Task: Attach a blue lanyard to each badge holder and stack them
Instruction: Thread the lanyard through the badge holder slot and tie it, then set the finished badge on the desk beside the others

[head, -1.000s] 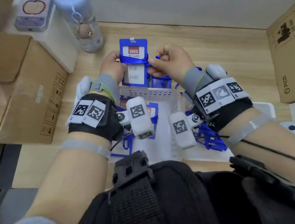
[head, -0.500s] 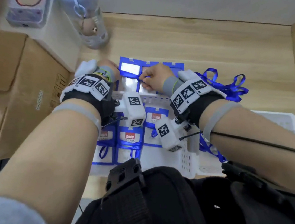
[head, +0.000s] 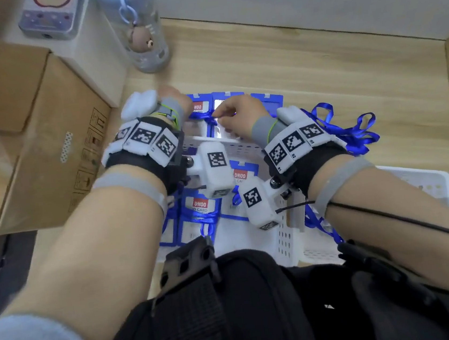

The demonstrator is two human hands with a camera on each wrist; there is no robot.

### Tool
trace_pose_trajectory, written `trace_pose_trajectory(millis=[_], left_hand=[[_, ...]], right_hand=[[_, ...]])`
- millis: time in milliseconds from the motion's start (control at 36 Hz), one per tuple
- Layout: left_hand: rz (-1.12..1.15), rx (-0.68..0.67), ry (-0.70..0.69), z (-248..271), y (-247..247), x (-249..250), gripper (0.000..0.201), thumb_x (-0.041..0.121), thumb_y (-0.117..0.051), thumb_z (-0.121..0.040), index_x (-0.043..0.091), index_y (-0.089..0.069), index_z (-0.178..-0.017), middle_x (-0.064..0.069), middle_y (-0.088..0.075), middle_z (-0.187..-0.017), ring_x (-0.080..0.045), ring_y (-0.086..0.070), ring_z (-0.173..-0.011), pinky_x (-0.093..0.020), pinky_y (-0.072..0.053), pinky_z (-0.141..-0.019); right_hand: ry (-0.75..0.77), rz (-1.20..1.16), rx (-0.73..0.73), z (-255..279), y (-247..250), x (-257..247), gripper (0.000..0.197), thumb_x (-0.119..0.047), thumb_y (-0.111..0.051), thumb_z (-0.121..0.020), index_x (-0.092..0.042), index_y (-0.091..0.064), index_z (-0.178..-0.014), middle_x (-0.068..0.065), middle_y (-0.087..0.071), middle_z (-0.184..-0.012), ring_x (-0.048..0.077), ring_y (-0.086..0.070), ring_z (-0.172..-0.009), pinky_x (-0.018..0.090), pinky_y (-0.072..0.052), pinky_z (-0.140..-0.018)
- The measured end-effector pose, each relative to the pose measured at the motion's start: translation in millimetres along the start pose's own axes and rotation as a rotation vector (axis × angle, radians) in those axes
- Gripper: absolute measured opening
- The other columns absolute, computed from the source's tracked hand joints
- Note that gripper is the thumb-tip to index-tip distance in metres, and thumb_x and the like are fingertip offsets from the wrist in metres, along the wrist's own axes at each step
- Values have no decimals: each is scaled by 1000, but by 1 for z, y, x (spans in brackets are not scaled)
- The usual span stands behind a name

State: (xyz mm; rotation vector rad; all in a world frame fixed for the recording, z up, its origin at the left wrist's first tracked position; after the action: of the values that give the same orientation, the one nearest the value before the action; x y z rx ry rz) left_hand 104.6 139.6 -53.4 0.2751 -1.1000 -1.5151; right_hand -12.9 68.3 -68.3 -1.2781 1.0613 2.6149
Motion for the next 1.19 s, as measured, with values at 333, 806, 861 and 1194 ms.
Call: trace_pose_trajectory(millis=[333, 806, 861, 1194], left_hand=[[556, -322, -29, 83, -29, 13, 15, 18, -53, -90, 16, -52, -75, -3, -59, -73, -17, -52, -60, -23, -38, -55], [461, -285, 102, 104, -58, -14, 45, 26, -57, -91, 10, -46, -132, -9, -53, -123, -21, -51, -109, -27, -49, -65], [455, -277, 97, 104, -59, -15, 44, 26, -55, -92, 11, -46, -132, -8, -52, -123, -21, -51, -111, -27, -49, -65], [566, -270, 65, 105, -66, -23, 35, 14, -49, -95, 8, -46, -130, -10, -51, -133, -17, -51, -95, -24, -45, -65]], right_hand=[[-2, -523, -26, 67, 18, 14, 22, 0, -48, -91, -17, -53, -77, 5, -55, -66, -1, -48, -37, 14, -41, -43], [-247, -431, 24, 108, 5, 46, 9, -12, -57, -88, -14, -63, -95, 2, -57, -89, 14, -50, -91, 33, -45, -94], [-312, -529, 11, 108, 4, 46, 9, -13, -57, -89, -11, -64, -94, -1, -54, -82, 13, -47, -84, 31, -44, -86], [-444, -762, -4, 110, -1, 41, 28, -10, -60, -87, -4, -59, -114, 15, -61, -123, 19, -59, -104, 36, -46, -97]])
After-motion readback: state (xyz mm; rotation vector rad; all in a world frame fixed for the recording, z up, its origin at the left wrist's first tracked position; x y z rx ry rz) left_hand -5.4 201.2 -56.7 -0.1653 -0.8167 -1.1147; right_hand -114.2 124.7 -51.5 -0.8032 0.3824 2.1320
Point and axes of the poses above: each hand's wrist, its own z-axis away from the middle knuckle, its own y-axis out of the back of the hand, x = y × z, the point moved 2 cm from there along -z, towards the middle knuckle
